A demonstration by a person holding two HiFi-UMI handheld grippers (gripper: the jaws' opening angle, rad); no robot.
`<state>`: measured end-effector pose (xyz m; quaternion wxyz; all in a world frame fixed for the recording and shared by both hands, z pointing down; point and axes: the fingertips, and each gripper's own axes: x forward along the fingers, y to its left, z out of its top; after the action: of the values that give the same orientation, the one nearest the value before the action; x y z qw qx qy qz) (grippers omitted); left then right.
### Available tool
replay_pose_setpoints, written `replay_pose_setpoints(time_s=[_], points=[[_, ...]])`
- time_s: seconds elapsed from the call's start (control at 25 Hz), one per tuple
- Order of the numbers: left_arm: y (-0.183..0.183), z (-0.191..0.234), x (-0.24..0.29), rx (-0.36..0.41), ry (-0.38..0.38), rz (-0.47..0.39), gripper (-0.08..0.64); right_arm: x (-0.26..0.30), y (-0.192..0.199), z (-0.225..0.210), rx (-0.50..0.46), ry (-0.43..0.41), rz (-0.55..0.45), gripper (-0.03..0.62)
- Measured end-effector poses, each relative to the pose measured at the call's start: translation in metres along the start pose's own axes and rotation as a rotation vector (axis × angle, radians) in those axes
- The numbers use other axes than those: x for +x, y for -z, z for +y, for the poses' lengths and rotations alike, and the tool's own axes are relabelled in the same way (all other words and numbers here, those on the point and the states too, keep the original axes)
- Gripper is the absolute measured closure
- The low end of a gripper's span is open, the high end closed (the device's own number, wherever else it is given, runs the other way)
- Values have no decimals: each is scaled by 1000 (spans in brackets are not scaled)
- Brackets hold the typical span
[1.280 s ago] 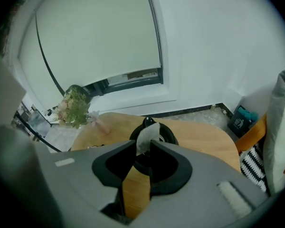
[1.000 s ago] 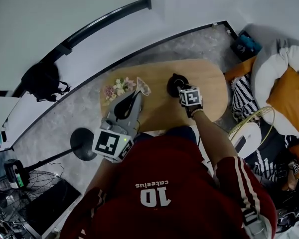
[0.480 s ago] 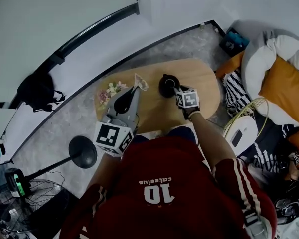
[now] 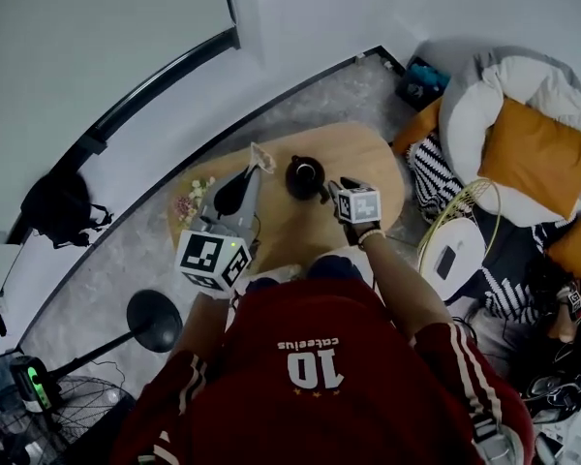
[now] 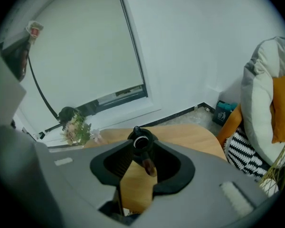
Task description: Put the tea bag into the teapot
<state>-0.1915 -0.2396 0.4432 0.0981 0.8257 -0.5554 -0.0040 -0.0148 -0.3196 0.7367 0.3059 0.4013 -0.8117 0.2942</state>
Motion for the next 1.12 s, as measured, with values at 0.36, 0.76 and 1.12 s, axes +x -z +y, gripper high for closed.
replay_pose_setpoints(time_s=[0.36,0.76,1.12], points=[[2,-13,13,-40,51,-10,555,-66,-45,32,2,-94,-182,462],[0,-23,23,-26,91,-1,555,-199,-130,86,-62,-229,-489,462],[-15,-32,27,24,65,-4,555,-292,-177,123,-233,-277,-717,463]])
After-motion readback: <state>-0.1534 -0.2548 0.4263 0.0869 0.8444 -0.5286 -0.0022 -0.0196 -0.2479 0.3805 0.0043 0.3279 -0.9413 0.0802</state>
